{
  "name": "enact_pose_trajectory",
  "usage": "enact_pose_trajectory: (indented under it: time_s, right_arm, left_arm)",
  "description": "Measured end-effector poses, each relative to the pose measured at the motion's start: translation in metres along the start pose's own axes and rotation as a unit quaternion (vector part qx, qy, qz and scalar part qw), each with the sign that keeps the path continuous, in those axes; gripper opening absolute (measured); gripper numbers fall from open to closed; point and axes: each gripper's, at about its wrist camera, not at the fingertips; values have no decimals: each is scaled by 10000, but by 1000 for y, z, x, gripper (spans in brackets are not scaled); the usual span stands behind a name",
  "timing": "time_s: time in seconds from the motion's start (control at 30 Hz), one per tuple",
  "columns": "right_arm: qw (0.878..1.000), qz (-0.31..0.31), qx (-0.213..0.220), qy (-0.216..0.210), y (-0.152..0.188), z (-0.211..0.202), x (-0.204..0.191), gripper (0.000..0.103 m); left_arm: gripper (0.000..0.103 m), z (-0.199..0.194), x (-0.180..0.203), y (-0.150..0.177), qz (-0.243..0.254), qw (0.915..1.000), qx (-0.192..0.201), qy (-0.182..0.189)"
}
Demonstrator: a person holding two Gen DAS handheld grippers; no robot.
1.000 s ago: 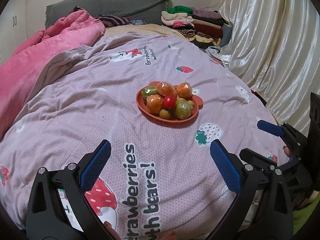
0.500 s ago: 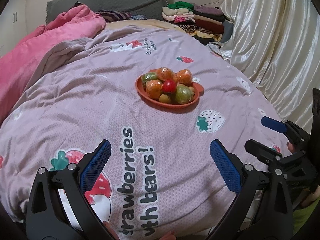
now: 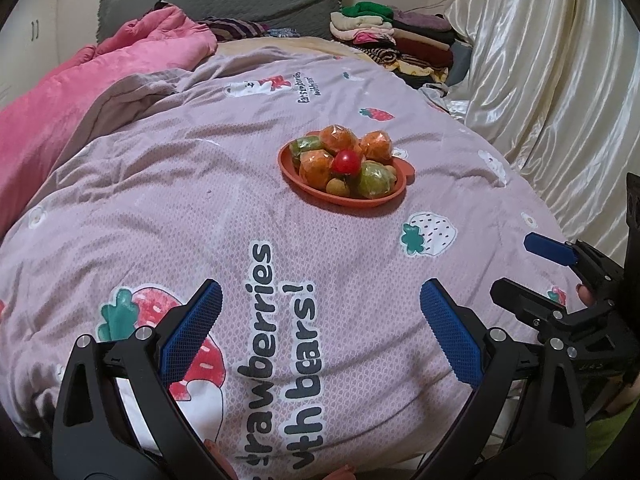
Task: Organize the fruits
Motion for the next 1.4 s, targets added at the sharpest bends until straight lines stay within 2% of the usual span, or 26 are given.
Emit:
enact_pose_trajectory:
  time_s: [0.23,1.4]
  right_arm:
    - [9999,10,-109,-36,5,4,-2,98]
    - [9999,31,-113,-34,11,5,-1,98]
  left_arm:
    - [93,0,0,2,16,10000,3,-22]
    - [93,-3,-1,6,51,9999,-36,-101]
Point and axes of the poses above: each gripper's, at about its wrist camera, not at the fingertips, and z roughly the way its jaws point, x to its right, y to its underside, and after that the axes turned 15 degrees about x, right-handed
